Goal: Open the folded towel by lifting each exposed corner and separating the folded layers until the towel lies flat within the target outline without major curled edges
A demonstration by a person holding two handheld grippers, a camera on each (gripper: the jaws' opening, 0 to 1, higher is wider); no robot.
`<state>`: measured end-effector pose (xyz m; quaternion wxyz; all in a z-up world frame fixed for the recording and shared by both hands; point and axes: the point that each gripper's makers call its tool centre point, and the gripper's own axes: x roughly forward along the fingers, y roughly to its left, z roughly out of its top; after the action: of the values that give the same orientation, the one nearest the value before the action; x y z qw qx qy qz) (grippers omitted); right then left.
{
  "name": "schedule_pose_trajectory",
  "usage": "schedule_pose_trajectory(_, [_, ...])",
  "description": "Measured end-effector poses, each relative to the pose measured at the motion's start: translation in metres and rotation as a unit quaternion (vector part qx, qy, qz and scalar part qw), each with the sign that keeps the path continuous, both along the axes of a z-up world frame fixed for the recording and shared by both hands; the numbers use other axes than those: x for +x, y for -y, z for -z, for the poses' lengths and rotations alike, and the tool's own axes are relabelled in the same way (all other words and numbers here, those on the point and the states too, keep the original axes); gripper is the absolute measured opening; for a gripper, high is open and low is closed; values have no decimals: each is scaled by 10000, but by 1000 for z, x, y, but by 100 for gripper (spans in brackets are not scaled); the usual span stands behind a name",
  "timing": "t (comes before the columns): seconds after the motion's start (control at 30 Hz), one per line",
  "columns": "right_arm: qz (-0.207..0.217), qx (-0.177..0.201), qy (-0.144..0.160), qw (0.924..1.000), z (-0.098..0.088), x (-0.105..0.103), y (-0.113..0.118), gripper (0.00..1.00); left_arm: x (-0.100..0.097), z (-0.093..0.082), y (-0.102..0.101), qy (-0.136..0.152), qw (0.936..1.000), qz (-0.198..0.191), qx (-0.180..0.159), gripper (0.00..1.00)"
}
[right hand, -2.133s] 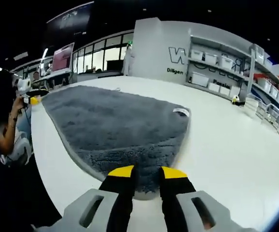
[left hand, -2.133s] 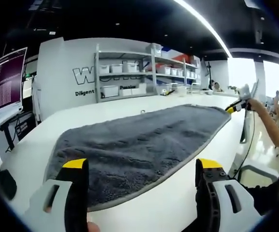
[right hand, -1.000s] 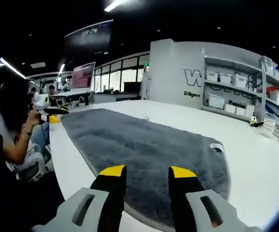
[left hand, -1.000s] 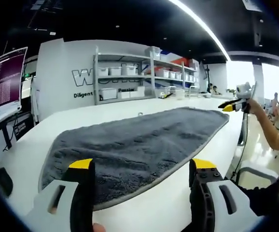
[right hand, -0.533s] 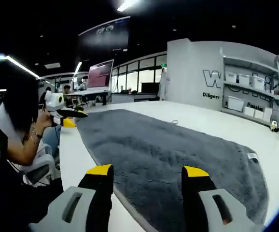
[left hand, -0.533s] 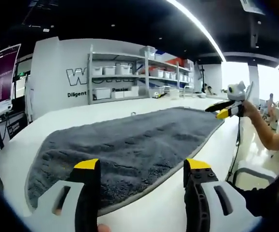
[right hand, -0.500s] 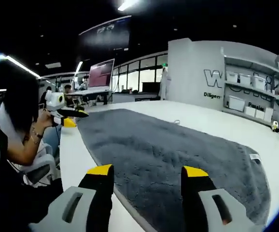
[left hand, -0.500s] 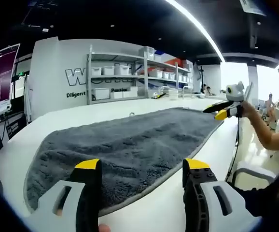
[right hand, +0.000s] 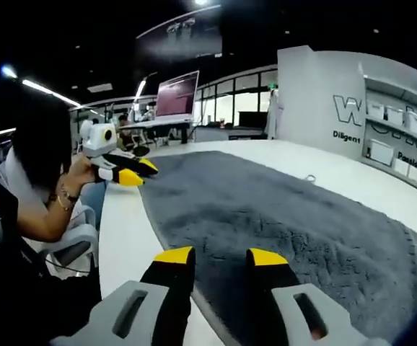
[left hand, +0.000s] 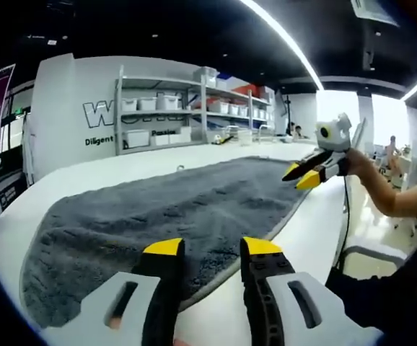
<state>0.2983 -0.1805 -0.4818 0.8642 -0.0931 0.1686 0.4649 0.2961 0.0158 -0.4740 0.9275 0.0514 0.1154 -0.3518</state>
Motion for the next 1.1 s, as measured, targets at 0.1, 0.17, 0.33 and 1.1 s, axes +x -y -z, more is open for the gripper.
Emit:
schedule_pose_trajectory(0.1, [-70, -4, -55, 10000, 1, -1, -4, 18, -1, 0, 2, -8, 10000, 54, 22, 24])
schedule_pose_trajectory(0.17, [-102, -70, -63, 9999, 4, -2, -5, 14, -1, 1, 3, -39, 10000, 65, 50, 22])
schedule_pose_trajectory(0.33, [-312, -201, -128, 9992, 12, -9, -8, 9, 0, 10, 1, -97, 9996, 85, 267, 14])
schedule_pose_trajectory(1.1, [-391, -93, -177, 9990, 11, -17, -7, 8, -12, 15, -6, -195, 9981, 71, 586, 4])
